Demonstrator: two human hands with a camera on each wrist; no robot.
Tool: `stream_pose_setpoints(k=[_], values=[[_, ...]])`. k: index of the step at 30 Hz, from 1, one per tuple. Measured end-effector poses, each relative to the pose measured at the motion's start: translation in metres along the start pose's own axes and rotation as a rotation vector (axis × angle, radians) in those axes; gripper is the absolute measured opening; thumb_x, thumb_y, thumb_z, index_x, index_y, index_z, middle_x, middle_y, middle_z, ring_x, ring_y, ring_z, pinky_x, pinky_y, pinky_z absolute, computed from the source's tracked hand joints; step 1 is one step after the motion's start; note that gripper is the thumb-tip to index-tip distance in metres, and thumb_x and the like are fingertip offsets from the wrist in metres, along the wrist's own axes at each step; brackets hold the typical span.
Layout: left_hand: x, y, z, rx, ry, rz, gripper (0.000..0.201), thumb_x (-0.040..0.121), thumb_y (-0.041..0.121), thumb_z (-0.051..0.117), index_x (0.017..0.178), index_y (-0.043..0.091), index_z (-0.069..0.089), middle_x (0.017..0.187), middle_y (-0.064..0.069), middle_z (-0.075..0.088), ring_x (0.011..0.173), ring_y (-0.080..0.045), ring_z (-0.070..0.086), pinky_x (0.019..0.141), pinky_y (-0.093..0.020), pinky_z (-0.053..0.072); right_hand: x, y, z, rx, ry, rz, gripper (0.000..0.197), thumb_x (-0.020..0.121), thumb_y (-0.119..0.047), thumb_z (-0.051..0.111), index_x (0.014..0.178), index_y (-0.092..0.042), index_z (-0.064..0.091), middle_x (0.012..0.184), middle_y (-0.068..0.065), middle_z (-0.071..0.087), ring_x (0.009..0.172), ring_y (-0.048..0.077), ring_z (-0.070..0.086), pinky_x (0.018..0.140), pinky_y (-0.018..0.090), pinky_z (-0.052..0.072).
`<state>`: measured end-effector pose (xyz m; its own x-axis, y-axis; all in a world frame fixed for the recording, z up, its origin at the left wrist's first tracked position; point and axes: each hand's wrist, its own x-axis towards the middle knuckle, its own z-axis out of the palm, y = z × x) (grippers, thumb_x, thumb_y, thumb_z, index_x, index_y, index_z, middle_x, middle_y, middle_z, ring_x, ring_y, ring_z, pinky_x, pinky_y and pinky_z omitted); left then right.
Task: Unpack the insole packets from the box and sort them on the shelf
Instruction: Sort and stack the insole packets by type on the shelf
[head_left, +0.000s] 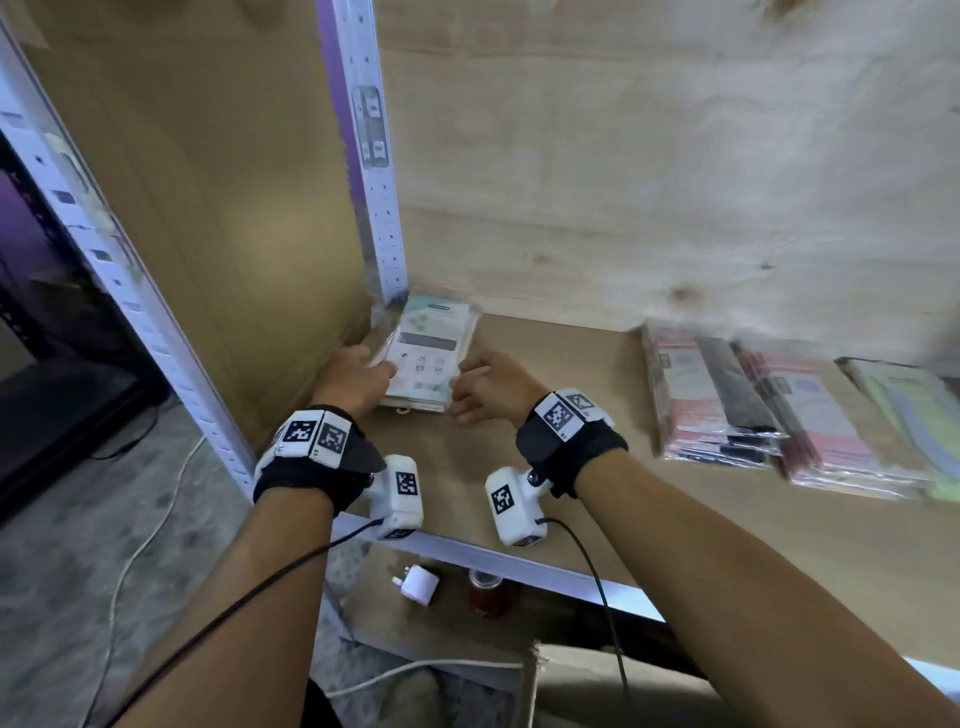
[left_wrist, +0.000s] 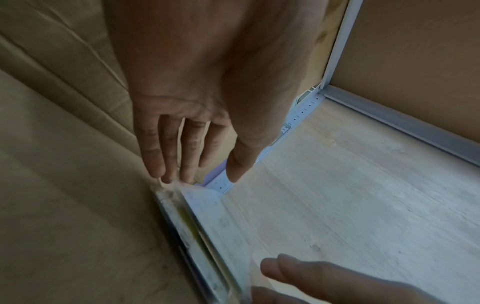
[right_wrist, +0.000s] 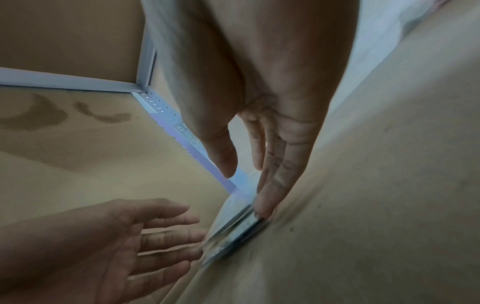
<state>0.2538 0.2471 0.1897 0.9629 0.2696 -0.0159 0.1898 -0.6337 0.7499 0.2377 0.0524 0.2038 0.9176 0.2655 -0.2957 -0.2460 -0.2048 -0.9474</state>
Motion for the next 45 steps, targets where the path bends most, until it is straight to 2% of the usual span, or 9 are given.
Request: stream_pose_setpoints(k=[4,9,17,21,28,35,38,42,45], values=[[-0.001,0.0,0.006,-0.146,-0.072,-0.082,0.014,0.09,0.018,0.059,0.082,0.012,0.069,0.093,-0.017,0.075,0.082,-0.031,0.071,0.084,-0.04,0.058,-0.003,0.01,-0.008,-0.022,0.073,-0.045,0.011,0.094,-0.005,0.061,0.091,-0.01,0.052,0.088,0.02,0.065,0.058,0.022,0.052,0.056,0.031,0.045],[-0.014,0.007,0.019,-0.25,-0.312,-0.183,0.03,0.097,0.03,0.059,0.108,0.002,0.064,0.072,-0.014,0.076,0.056,-0.024,0.066,0.057,-0.028,0.057,-0.015,0.021,-0.034,-0.096,0.044,-0.065,0.031,0.093,-0.009,0.065,0.121,0.002,0.06,0.105,0.022,0.07,0.054,0.014,0.058,0.05,0.021,0.049],[-0.039,0.045,0.018,-0.686,-0.389,-0.237,0.083,0.074,0.074,0.065,0.122,0.007,0.056,0.112,-0.022,0.068,0.09,-0.035,0.074,0.082,-0.044,0.061,-0.064,0.011,-0.078,-0.34,0.137,-0.337,0.003,0.092,-0.009,0.066,0.095,-0.009,0.065,0.077,-0.001,0.062,0.064,0.011,0.06,0.05,0.021,0.049],[-0.054,0.07,0.023,-1.005,-0.493,-0.223,0.097,0.06,0.066,0.08,0.129,0.006,0.05,0.121,-0.022,0.063,0.102,-0.04,0.07,0.069,-0.041,0.062,-0.094,0.002,-0.097,-0.698,0.232,-0.56,0.019,0.09,-0.011,0.066,0.108,-0.015,0.072,0.09,0.001,0.066,0.078,0.014,0.058,0.072,0.025,0.046],[-0.062,0.096,0.054,-1.155,-0.357,-0.173,0.012,0.095,0.019,0.063,0.099,0.008,0.062,0.109,-0.013,0.072,0.086,-0.016,0.073,0.062,-0.024,0.06,-0.141,0.001,-0.126,-0.838,0.152,-0.512,0.05,0.076,-0.027,0.081,0.124,-0.031,0.066,0.118,0.004,0.056,0.113,0.02,0.049,0.099,0.032,0.044],[-0.078,0.127,0.09,-1.016,-0.534,-0.048,0.019,0.094,0.02,0.064,0.113,0.015,0.061,0.104,-0.006,0.077,0.095,-0.016,0.073,0.069,-0.023,0.058,-0.17,0.018,-0.172,-0.671,0.363,-0.437,0.048,0.076,-0.06,0.071,0.12,-0.041,0.062,0.124,-0.006,0.052,0.123,0.01,0.044,0.098,0.025,0.036],[-0.092,0.143,0.109,-0.943,-0.679,0.032,0.025,0.094,0.02,0.063,0.118,0.012,0.06,0.114,-0.011,0.073,0.102,-0.021,0.07,0.077,-0.027,0.061,-0.173,0.027,-0.19,-0.62,0.464,-0.367,0.05,0.084,-0.05,0.069,0.128,-0.031,0.056,0.116,-0.006,0.058,0.115,0.013,0.052,0.094,0.028,0.041],[-0.104,0.16,0.126,-0.856,-0.803,0.07,0.031,0.095,0.019,0.06,0.124,0.008,0.057,0.117,-0.014,0.07,0.096,-0.02,0.07,0.083,-0.028,0.06,-0.18,0.042,-0.209,-0.206,0.243,-0.29,0.038,0.088,-0.014,0.072,0.122,-0.014,0.056,0.075,-0.014,0.069,0.068,0.003,0.067,0.051,0.013,0.047],[-0.102,0.166,0.131,-0.844,-0.76,0.123,0.036,0.092,0.019,0.066,0.125,0.005,0.061,0.117,-0.013,0.072,0.096,-0.021,0.073,0.074,-0.027,0.061,-0.188,0.057,-0.219,-0.05,0.18,-0.277,0.042,0.089,-0.002,0.068,0.128,-0.008,0.056,0.103,0.005,0.075,0.091,0.012,0.073,0.07,0.016,0.055]])
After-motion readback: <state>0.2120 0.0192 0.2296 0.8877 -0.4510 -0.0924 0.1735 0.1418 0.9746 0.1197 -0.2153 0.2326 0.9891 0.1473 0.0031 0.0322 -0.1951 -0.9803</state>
